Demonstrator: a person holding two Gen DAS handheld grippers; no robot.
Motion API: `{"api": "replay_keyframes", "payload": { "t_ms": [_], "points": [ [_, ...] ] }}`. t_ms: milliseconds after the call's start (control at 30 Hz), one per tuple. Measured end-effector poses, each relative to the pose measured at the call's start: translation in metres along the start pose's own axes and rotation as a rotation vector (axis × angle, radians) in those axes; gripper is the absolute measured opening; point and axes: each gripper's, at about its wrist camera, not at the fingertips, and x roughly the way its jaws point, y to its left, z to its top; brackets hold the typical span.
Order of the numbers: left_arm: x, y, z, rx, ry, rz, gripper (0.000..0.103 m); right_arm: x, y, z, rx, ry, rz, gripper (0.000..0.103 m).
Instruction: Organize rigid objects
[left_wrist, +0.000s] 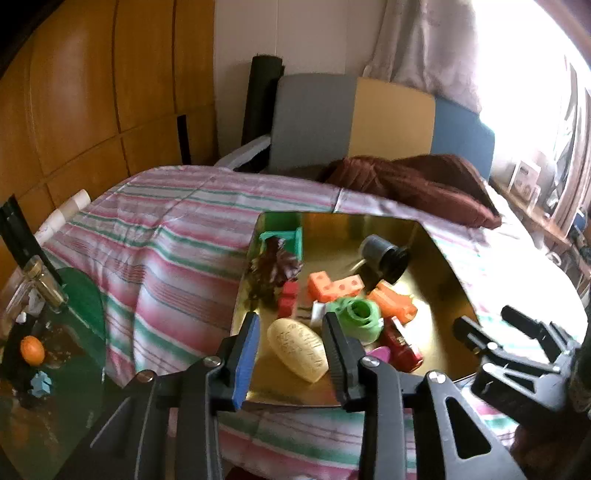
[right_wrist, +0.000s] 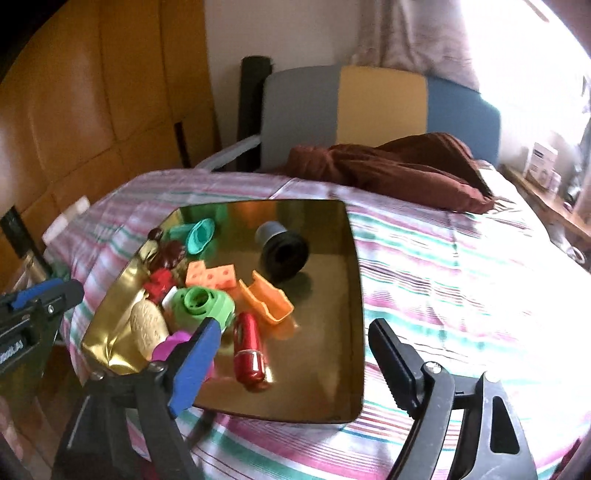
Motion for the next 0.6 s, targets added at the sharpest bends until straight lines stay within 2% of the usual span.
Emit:
{"api": "replay_keyframes", "payload": {
  "t_ms": [33,133,200,300,433,600],
  "points": [
    [-0.002,-0.003,0.0,-0.001,-0.01,0.001,0.044,-0.001,-0.001,0.0,0.006,-0.004,-0.005,0.083],
    [-0.007,-0.009,-0.002,-0.008,-0.033,-0.005,0.055,-0.004,-0.003,-0.002,0.028,-0.016,-0.014,0.086],
    [-0.012,-0.013,-0.001,-0.01,-0.05,0.014,0.056,-0.005,-0.003,-0.004,0.034,-0.015,-0.008,0.086],
    [-0.016,-0.018,0.0,-0.01,-0.061,0.047,0.066,-0.005,-0.002,-0.006,0.032,-0.011,-0.002,0.086],
    [-0.022,-0.019,-0.001,-0.006,-0.083,0.085,0.066,-0.009,-0.001,-0.008,0.025,-0.017,0.001,0.086],
    [-0.025,-0.011,-0.002,-0.038,-0.081,0.082,0.066,-0.012,0.004,-0.006,0.013,-0.026,0.006,0.086]
  ]
}}
